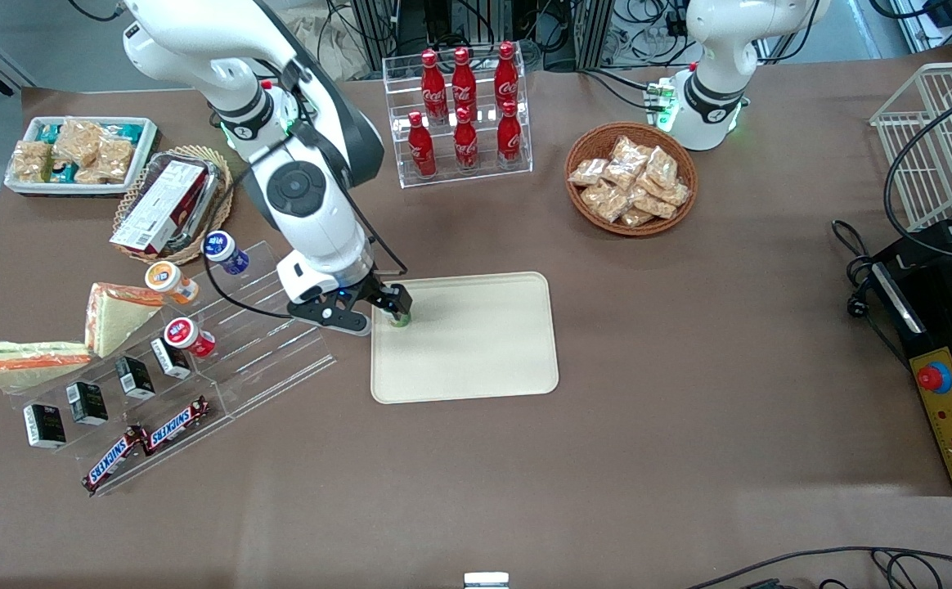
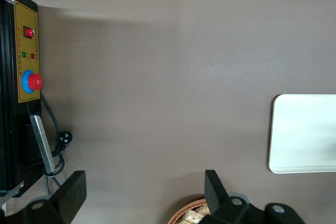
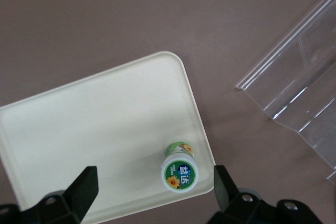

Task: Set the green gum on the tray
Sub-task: 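Lower the bottle onto the tray and open the right gripper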

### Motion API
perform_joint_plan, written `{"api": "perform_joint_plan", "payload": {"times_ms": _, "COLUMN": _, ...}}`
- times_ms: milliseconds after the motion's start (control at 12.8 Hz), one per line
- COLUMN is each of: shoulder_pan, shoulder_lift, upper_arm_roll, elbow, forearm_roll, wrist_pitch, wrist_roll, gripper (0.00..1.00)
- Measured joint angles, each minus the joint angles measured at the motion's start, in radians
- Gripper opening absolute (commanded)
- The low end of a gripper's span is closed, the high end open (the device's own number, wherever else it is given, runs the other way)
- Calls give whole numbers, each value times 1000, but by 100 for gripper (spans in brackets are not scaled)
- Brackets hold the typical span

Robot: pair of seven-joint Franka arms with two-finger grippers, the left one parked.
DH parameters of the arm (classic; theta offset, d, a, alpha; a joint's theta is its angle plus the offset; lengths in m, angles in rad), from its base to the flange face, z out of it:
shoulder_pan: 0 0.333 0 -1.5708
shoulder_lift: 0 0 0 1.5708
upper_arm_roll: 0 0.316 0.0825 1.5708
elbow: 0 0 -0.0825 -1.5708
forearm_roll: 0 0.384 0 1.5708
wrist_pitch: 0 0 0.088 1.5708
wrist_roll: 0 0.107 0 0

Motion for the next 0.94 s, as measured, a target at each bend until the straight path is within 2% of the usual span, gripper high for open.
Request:
{"api": "perform_joint_plan", "payload": {"times_ms": 392, "shoulder_pan": -115, "shoulder_lift": -38, "upper_arm_roll": -3, "elbow": 256, "forearm_roll": -16, "wrist_pitch": -264, "wrist_roll": -197, "gripper": 98}}
{"api": "perform_joint_plan", "payload": {"times_ms": 784, "shoulder_pan": -416, "shoulder_lift": -148, "upper_arm_roll": 34, "elbow": 271, "forearm_roll": -22, "wrist_pitch": -352, "wrist_roll": -568, "gripper": 98}}
{"api": "perform_joint_plan", "payload": {"times_ms": 941, "shoulder_pan": -463, "shoulder_lift": -159, "upper_arm_roll": -10, "elbow": 271, "forearm_roll": -22, "wrist_pitch": -372, "wrist_roll": -646, "gripper": 98}}
